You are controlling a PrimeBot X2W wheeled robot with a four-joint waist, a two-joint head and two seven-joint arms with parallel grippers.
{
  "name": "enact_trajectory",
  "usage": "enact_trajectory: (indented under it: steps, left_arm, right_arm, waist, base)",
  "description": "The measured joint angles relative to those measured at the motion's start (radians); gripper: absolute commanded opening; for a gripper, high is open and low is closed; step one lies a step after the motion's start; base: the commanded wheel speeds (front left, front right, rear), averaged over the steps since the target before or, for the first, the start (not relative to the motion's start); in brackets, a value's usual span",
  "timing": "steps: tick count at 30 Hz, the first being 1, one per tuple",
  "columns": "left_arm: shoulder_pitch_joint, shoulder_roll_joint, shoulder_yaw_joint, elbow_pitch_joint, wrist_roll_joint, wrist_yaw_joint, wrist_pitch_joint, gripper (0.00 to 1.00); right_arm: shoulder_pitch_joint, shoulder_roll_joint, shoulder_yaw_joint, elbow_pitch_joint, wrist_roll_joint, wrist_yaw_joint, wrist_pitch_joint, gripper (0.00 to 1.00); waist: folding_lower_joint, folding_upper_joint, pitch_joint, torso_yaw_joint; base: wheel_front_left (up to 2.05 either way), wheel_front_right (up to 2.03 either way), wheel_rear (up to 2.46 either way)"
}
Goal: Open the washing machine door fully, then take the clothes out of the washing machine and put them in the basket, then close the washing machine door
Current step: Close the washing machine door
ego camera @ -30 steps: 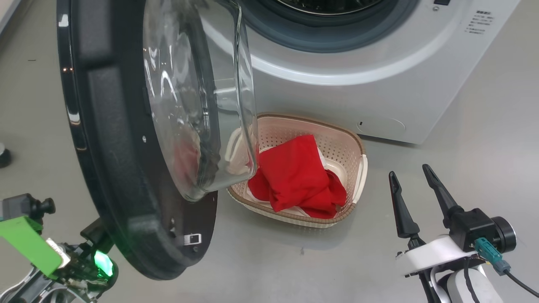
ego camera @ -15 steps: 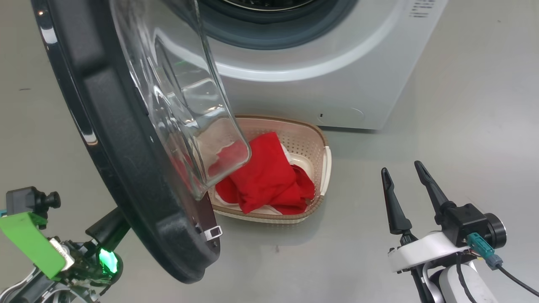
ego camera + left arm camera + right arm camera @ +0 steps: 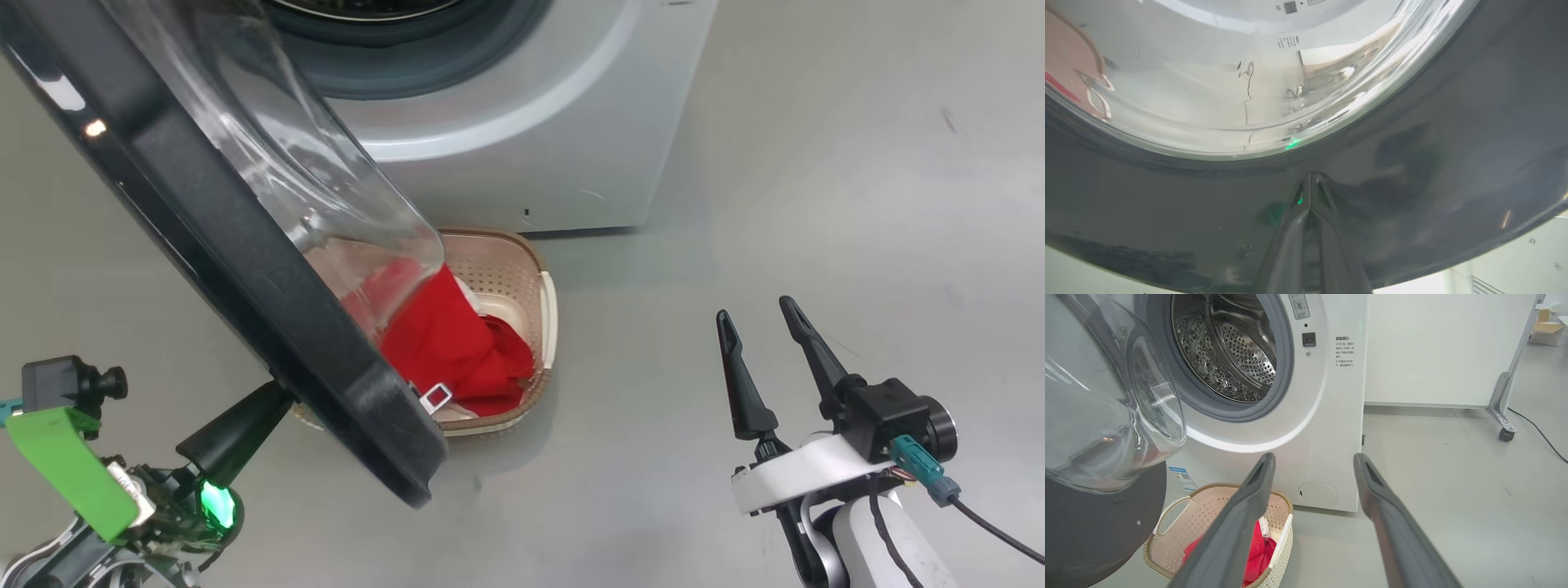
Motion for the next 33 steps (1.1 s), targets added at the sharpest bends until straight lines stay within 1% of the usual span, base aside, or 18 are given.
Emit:
enact_trajectory:
  steps: [9,19,24,26,33]
  left_arm:
    - [-0.023,0.004,-0.004,0.013,0.019,0.003,-0.003,0.00]
    - [-0.112,0.002,-0.009,0.041,0.046,0.034,-0.029,0.00]
    - [-0.171,0.002,-0.015,0.058,0.053,0.053,-0.034,0.00]
    - [-0.197,0.002,-0.015,0.067,0.055,0.055,-0.041,0.00]
    - [-0.281,0.008,-0.015,0.114,0.072,0.082,-0.057,0.00]
  right_arm:
    - [-0.039,0.004,0.017,0.003,0.016,0.000,-0.003,1.00]
    - [-0.060,0.007,0.018,-0.002,0.034,0.000,-0.003,1.00]
    - [-0.070,0.009,0.018,-0.008,0.045,0.000,-0.003,1.00]
    - [-0.080,0.010,0.020,-0.008,0.052,0.000,-0.003,1.00]
    - [-0.098,0.013,0.030,-0.013,0.073,0.003,-0.003,1.00]
  waist:
    - [0.0000,0.0000,0.024,-0.108]
    - [0.0000,0.0000,0.060,-0.220]
    - [0.0000,0.0000,0.082,-0.264]
    - [0.0000,0.0000,0.091,-0.279]
    - [0.0000,0.0000,0.117,-0.324]
  base:
    - [0.00,0.00,0.00]
    - [0.00,0.00,0.00]
    - [0.00,0.00,0.00]
    - [0.00,0.00,0.00]
    - [0.00,0.00,0.00]
